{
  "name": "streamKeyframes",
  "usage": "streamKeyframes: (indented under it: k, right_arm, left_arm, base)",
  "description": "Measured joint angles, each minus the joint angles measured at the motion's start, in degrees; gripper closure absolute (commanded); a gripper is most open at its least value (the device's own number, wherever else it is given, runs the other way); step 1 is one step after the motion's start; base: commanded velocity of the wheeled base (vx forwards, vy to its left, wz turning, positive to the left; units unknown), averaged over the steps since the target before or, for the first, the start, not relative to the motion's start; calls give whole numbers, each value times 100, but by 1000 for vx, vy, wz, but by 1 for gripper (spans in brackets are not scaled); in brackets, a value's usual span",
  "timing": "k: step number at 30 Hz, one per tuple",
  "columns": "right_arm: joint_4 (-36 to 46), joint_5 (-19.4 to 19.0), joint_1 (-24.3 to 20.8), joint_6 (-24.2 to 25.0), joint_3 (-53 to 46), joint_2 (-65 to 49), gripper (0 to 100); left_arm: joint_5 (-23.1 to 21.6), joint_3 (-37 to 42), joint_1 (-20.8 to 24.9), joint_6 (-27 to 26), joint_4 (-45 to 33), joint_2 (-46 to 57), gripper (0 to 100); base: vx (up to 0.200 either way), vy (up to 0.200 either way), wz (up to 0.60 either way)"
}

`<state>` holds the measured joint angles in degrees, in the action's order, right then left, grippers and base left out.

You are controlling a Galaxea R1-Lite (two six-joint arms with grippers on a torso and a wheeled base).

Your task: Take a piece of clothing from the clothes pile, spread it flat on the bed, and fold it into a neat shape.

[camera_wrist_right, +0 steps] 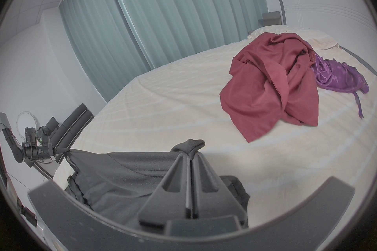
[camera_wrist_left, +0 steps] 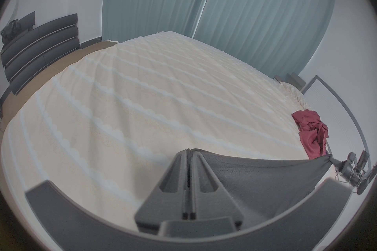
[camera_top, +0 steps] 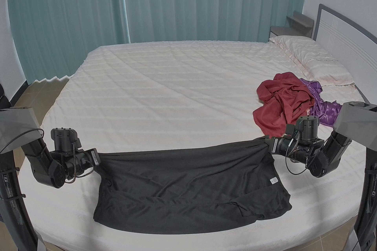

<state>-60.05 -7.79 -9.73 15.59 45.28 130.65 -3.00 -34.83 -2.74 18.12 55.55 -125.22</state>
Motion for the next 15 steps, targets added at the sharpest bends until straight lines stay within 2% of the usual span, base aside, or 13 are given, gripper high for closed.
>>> streamKeyframes:
  k: [11, 15]
  right_arm:
    - [-33, -23, -33, -213, -967, -367, 100]
    - [-301, -26, -41, -246, -1323, -402, 100]
  left_arm:
    - [-9, 597, 18, -197, 321, 20, 100]
    - [-20, 785, 38, -230, 335, 20, 100]
  base:
    - [0, 0, 0]
    - [0, 0, 0]
